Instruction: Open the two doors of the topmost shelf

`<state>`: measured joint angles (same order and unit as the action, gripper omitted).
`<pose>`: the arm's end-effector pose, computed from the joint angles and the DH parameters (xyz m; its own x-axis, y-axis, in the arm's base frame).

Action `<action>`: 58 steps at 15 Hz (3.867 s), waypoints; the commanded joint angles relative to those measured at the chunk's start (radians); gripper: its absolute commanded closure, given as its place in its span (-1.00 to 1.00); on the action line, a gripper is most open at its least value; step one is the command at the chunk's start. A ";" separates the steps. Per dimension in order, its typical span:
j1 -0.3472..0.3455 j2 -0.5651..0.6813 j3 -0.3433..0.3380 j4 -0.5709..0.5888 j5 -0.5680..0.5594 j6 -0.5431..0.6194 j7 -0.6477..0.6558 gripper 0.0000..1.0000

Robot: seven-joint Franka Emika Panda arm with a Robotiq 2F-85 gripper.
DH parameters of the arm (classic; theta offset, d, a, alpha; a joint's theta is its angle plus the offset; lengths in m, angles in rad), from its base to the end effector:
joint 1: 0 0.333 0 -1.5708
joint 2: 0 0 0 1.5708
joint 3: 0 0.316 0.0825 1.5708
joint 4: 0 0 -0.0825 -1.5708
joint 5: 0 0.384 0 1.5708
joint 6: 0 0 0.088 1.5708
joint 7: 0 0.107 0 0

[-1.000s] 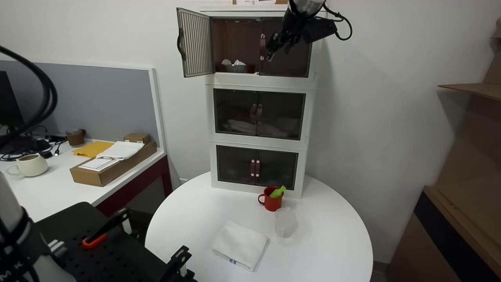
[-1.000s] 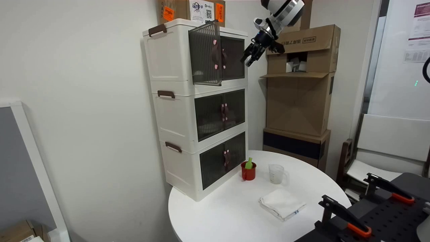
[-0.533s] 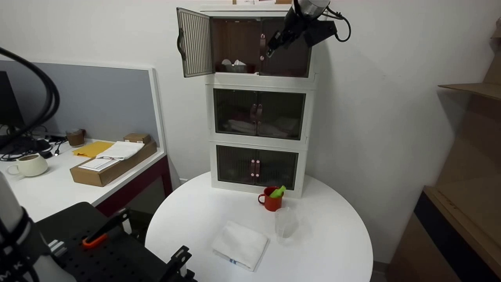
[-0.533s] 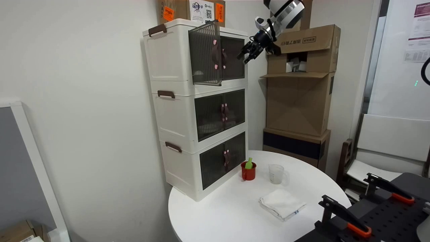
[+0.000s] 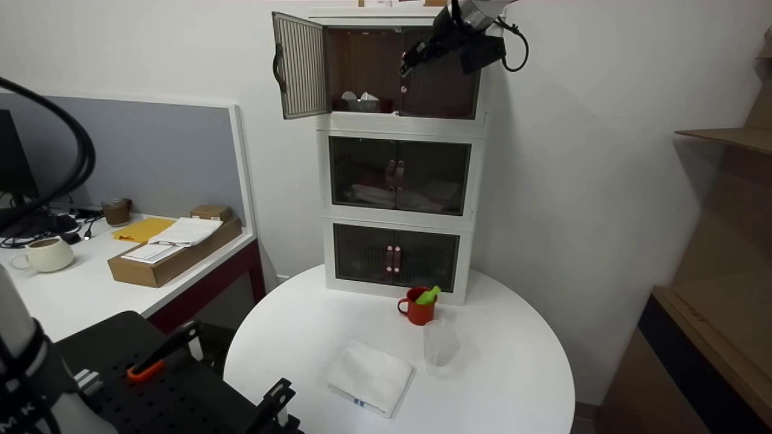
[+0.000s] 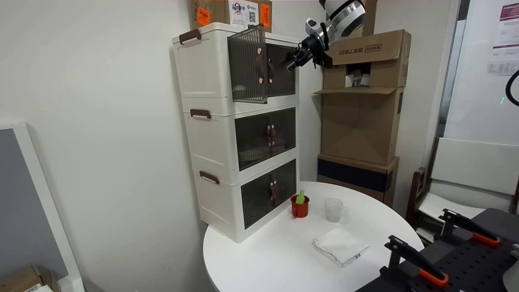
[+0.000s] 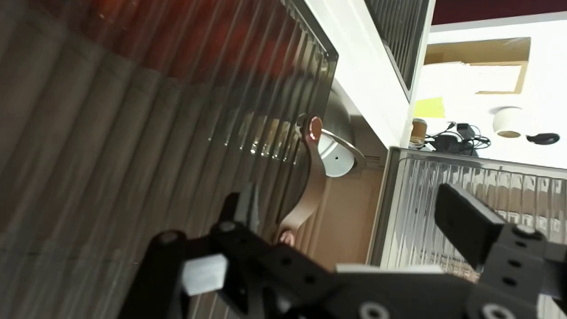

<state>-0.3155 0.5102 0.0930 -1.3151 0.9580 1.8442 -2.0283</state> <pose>0.7108 -0.1099 0.4830 -0.1044 0.6201 0.7776 0.9454 -0.1808 0.2711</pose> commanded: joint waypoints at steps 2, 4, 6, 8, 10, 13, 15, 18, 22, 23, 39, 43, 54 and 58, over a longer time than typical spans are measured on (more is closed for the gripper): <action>0.017 0.049 -0.038 0.083 0.013 -0.064 0.018 -1.00; 0.022 0.022 -0.047 0.036 0.006 -0.037 0.018 -1.00; 0.028 0.029 -0.056 0.042 -0.014 -0.034 0.042 -1.00; 0.031 0.032 -0.057 0.046 -0.017 -0.034 0.046 -1.00; 0.021 -0.019 -0.064 -0.017 0.010 0.009 0.054 -1.00; 0.017 -0.070 -0.074 -0.109 0.057 0.054 0.034 -1.00; 0.018 -0.083 -0.082 -0.140 0.079 0.061 0.027 -1.00; 0.028 -0.089 -0.085 -0.172 0.111 0.063 0.013 -1.00; 0.063 -0.069 -0.079 -0.167 0.127 0.084 -0.010 -1.00; 0.072 -0.064 -0.077 -0.163 0.126 0.087 -0.017 -1.00; 0.127 -0.022 -0.044 -0.154 0.188 0.129 -0.075 -1.00; 0.127 -0.044 -0.055 -0.196 0.247 0.141 -0.108 -1.00; 0.121 -0.008 -0.050 -0.136 0.223 -0.052 -0.228 -1.00; 0.117 -0.013 -0.050 -0.145 0.231 -0.066 -0.275 -1.00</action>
<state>-0.2072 0.4991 0.0334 -1.4731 1.1728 1.8529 -2.2435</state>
